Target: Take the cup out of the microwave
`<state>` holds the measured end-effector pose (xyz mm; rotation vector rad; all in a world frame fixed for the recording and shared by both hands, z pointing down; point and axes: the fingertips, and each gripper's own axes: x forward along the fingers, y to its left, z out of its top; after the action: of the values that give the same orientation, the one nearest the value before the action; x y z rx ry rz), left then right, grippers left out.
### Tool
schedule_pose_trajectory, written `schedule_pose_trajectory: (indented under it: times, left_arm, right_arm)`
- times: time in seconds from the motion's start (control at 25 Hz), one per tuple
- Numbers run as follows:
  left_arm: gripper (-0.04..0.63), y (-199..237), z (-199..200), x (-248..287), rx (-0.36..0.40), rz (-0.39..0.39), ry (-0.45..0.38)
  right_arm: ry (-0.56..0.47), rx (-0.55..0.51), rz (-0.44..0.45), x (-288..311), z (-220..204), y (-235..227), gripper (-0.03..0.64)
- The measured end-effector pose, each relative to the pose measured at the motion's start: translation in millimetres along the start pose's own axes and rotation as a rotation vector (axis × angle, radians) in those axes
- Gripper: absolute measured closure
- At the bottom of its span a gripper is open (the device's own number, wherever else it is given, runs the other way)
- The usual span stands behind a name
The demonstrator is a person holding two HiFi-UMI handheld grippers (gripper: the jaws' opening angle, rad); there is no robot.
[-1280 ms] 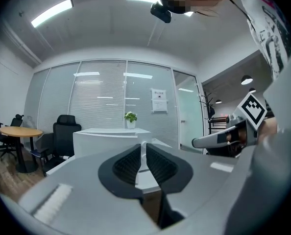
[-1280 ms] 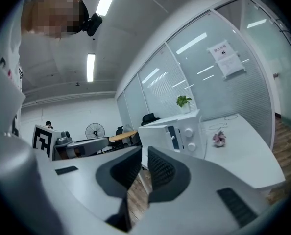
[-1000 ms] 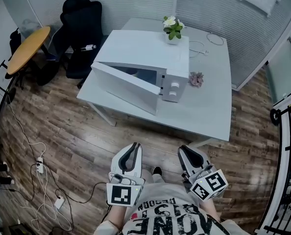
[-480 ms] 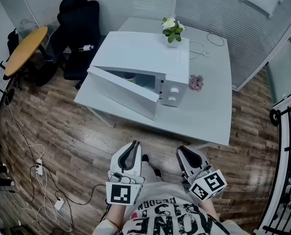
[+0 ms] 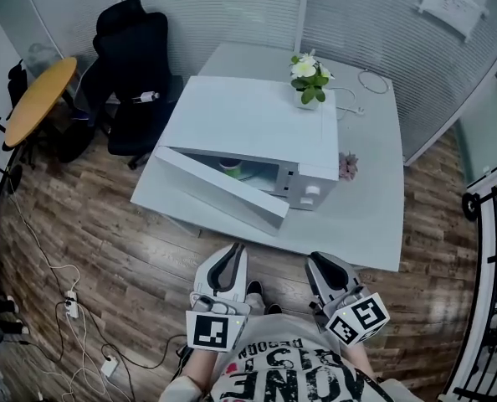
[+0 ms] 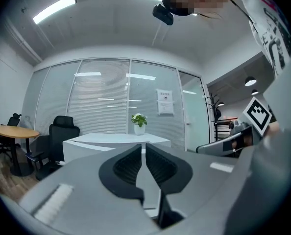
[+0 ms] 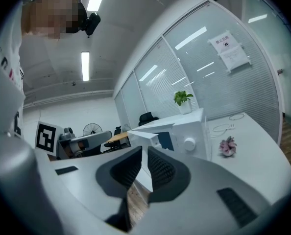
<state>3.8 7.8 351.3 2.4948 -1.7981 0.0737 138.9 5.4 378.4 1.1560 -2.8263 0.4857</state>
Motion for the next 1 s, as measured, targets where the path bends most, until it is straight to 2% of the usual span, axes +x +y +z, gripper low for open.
schedule_pose_trajectory:
  times: [0.24,0.44,0.72,1.0]
  left_arm:
    - [0.557,28.1,2.2,23.0,0.012,-0.029,-0.023]
    - [0.557,44.4,-3.3,34.1,-0.013,-0.048,0.008]
    - [0.557,58.5,3.2,47.7,0.015,-0.063,-0.034]
    - [0.558,64.9,-0.6,53.6,0.015,-0.034,-0.021]
  right_arm:
    - [-0.001,0.009,-0.023,32.1,3.0,-7.1,0.572]
    - [-0.010,0.009,-0.049,49.5,4.4,-11.5,0.572]
    - [-0.011,0.018,-0.062,62.5,3.2,-16.0,0.572]
    - [-0.007,0.013,-0.044,70.4,7.6,-27.7,0.572]
